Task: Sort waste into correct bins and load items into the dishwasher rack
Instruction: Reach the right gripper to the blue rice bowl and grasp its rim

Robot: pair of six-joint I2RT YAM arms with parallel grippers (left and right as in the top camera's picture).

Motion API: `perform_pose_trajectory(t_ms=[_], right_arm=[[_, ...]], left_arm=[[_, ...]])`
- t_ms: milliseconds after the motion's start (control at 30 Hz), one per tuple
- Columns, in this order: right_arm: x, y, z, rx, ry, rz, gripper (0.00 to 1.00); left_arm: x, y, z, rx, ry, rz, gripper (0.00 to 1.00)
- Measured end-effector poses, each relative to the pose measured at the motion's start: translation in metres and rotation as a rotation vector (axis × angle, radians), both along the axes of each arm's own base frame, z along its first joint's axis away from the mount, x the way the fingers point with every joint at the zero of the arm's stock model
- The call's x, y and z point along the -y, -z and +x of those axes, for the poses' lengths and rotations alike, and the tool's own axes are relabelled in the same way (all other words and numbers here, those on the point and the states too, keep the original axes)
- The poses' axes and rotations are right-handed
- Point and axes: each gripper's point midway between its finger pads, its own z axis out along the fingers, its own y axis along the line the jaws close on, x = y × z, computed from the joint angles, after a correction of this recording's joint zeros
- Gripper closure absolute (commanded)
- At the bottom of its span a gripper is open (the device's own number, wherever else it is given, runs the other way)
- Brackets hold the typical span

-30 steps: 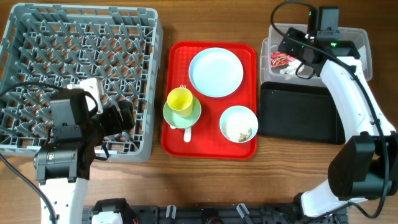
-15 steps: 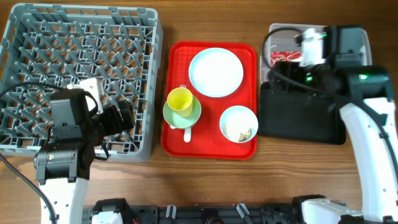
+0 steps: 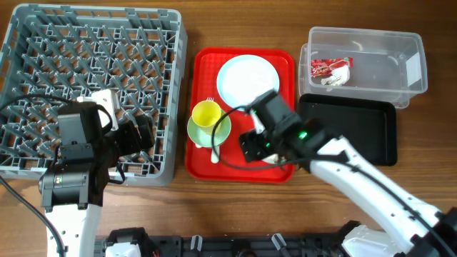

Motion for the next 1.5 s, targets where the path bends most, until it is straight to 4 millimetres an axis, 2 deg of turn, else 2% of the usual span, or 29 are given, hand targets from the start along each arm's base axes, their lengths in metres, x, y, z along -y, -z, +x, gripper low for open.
perform_pose_trajectory(t_ms=[133,267,433,533,700,767,1000,1100,1200,1367,1433,1500], right_arm=[[-0.01,0.027,-0.01,0.003,-0.021,-0.008,0.37],[-0.008,0.054,-0.013,-0.027,-0.014,-0.046,0.38],[-0.008,0.078,-0.01,-0.057,-0.006,-0.089,0.43],[-0.009,0.09,-0.009,-0.074,-0.004,-0.104,0.5],[-0.01,0.092,-0.007,-0.073,-0.002,-0.102,0.56],[-0.009,0.092,-0.007,-0.074,0.01,-0.102,0.64],[-0.008,0.099,-0.009,-0.095,0.033,-0.111,0.65],[-0.006,0.106,-0.01,-0.11,0.034,-0.125,0.73],[-0.005,0.11,-0.011,-0.121,0.045,-0.135,0.75],[-0.003,0.11,-0.009,-0.115,0.063,-0.142,0.73],[-0.003,0.11,-0.009,-0.115,0.064,-0.142,0.56],[-0.002,0.111,-0.01,-0.118,0.068,-0.147,0.51]], left_arm=[[0.0,0.0,0.0,0.0,-0.001,0.0,0.0],[0.0,0.0,0.0,0.0,-0.001,0.0,0.0],[0.0,0.0,0.0,0.0,-0.001,0.0,0.0],[0.0,0.0,0.0,0.0,0.0,0.0,0.0],[0.0,0.0,0.0,0.0,-0.001,0.0,0.0],[0.0,0.0,0.0,0.0,0.0,0.0,0.0],[0.0,0.0,0.0,0.0,0.0,0.0,0.0],[0.0,0.0,0.0,0.0,0.0,0.0,0.0],[0.0,0.0,0.0,0.0,-0.001,0.0,0.0],[0.0,0.0,0.0,0.0,0.0,0.0,0.0],[0.0,0.0,0.0,0.0,0.0,0.0,0.0],[0.0,0.0,0.0,0.0,-0.001,0.0,0.0]])
